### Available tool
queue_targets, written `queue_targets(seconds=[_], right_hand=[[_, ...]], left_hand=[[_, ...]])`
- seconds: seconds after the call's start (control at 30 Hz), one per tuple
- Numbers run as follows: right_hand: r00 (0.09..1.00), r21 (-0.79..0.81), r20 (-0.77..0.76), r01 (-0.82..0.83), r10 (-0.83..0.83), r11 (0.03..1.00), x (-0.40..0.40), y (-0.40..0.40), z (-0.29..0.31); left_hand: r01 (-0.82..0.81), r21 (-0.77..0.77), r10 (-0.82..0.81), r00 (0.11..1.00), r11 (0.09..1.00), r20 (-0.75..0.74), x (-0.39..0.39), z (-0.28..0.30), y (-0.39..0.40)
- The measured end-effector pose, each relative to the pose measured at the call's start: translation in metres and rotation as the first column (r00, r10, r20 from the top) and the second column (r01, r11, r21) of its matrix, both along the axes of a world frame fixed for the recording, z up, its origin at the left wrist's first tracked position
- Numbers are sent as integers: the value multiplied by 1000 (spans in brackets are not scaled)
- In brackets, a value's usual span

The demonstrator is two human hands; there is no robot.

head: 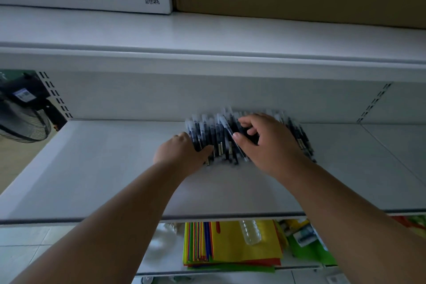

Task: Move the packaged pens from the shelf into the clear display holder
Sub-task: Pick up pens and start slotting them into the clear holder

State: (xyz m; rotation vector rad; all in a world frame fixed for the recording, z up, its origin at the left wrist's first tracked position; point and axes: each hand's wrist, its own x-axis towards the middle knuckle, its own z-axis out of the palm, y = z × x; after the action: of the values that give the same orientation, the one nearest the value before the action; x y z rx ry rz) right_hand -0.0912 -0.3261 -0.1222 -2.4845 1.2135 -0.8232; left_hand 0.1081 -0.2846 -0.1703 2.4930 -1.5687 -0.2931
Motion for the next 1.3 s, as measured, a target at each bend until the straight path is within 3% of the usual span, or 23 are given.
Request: queue_targets(seconds=[0.27, 0.57, 0.73, 0.87, 1.13, 1.2, 1.3], right_hand=[[999, 50, 35, -11, 9, 999, -1, -13, -11], [998, 86, 64, -26, 21, 996, 1, -21, -17], [999, 98, 34, 33, -37, 995, 3, -30, -22], [991, 160, -100, 100, -85, 982, 15, -39, -28], [886, 54, -414, 254, -210, 966, 47, -43, -19], [893, 71, -387, 278, -230, 958, 51, -41, -17], [943, 140, -196, 299, -269, 944, 51, -29, -15]], left_hand=[[86, 19, -87, 996, 996, 23, 11, -3, 0], [21, -36, -22, 999, 999, -33, 8, -2, 0], [-95, -304, 18, 969, 948, -247, 8, -2, 22], [-180, -507, -100, 873, 843, -477, 1, -9, 48], [-169, -582, -276, 754, 795, -596, 15, -17, 88], [-171, -583, -297, 729, 794, -617, 18, -16, 98], [-156, -571, -307, 713, 806, -630, 19, -14, 108]])
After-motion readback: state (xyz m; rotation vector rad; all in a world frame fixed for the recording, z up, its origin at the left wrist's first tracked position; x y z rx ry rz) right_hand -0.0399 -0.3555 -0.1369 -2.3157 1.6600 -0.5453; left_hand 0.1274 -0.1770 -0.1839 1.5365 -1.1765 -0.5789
